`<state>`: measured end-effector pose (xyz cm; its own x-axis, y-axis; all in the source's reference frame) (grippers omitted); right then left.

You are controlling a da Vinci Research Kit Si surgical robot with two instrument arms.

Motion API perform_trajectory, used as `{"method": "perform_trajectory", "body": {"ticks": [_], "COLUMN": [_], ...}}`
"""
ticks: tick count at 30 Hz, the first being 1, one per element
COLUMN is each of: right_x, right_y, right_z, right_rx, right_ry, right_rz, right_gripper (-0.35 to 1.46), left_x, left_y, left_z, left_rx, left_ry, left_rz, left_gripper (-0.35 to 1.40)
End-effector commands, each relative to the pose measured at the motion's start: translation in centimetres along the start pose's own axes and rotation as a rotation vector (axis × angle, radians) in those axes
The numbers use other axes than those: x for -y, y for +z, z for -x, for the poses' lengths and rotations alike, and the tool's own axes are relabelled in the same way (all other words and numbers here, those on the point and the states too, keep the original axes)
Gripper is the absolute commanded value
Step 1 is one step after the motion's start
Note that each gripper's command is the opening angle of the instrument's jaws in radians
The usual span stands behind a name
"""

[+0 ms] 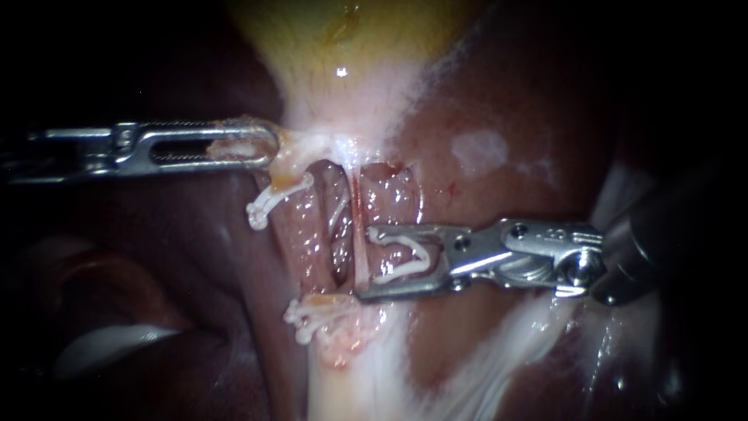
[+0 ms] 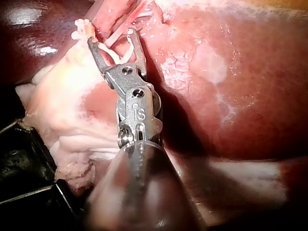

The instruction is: Clipping first clip right tube

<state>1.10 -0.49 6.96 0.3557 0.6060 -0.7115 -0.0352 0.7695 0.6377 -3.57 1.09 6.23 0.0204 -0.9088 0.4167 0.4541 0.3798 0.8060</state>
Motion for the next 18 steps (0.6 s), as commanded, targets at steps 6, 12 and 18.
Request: {"method": "perform_trajectory", "body": {"ticks": [6, 12, 18], "right_x": [-0.04, -0.07, -0.06], "right_y": [0.09, 0.18, 0.21], "right_z": [0.01, -0.01, -0.03], "right_rx": [-0.06, -0.157, -0.235], "right_ry": [0.046, 0.126, 0.182], "right_rz": [-0.041, -0.109, -0.179], "right_gripper": [0.49, 0.47, 0.47], "left_x": [0.0, 0.0, 0.0], "left_y": [0.0, 0.0, 0.01], "left_z": [0.0, 0.0, 0.0], "left_rx": [0.0, 0.0, 0.0], "left_ry": [0.0, 0.0, 0.0], "left_rz": [0.001, 0.001, 0.001], "left_gripper": [-0.35, -0.35, -0.35]}}
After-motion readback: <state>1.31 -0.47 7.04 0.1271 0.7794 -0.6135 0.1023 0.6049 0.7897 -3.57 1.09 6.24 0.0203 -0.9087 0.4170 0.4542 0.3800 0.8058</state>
